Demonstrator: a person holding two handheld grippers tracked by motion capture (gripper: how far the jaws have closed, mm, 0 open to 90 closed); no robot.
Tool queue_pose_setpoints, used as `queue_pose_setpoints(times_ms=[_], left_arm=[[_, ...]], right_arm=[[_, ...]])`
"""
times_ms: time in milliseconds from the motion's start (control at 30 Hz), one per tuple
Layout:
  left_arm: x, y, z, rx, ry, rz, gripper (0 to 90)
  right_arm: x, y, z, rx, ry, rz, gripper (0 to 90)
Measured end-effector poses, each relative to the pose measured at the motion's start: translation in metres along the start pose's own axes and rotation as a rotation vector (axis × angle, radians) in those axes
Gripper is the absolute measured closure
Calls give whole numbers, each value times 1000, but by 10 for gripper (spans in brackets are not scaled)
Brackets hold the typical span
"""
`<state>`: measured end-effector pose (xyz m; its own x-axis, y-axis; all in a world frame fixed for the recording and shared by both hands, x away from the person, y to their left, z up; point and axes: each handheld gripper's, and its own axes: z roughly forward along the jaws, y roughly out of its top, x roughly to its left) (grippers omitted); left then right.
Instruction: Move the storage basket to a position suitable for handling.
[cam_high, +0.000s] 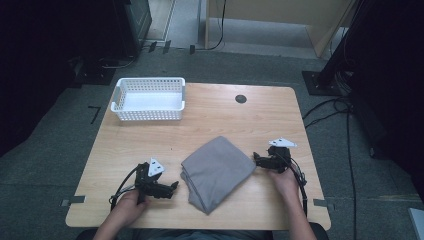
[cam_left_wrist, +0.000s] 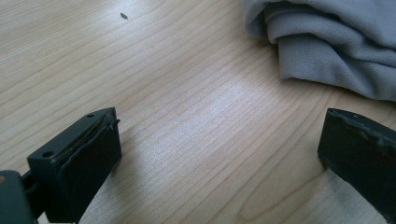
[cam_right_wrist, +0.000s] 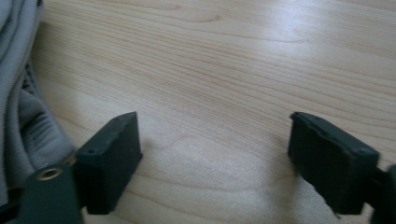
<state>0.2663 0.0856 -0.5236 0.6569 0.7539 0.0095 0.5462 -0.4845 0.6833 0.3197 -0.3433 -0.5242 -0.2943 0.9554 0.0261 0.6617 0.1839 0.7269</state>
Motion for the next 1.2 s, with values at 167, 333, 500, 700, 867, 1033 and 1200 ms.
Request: queue_pose_setpoints(times_ms=[167,333,500,700,867,1033,1200], left_arm=[[0,0,0,-1,0,0,0],[0,0,0,-1,0,0,0],[0,0,0,1,0,2,0],[0,0,0,-1,0,-1,0],[0,0,0,0,0,-1,0],[0,0,0,1,0,-1,0],[0,0,0,1,0,0,0]], right_arm=[[1,3,-2,27,8,-9,257],[5,9,-9,14,26,9,272],[9,16,-16,-16,58,24,294],[14,35,-25,-7,116,33,325],[23,52,-29,-9,144,7,328],[30,65,-25,-1,164,-20,328],[39,79,-19,-6,180,-52,337]])
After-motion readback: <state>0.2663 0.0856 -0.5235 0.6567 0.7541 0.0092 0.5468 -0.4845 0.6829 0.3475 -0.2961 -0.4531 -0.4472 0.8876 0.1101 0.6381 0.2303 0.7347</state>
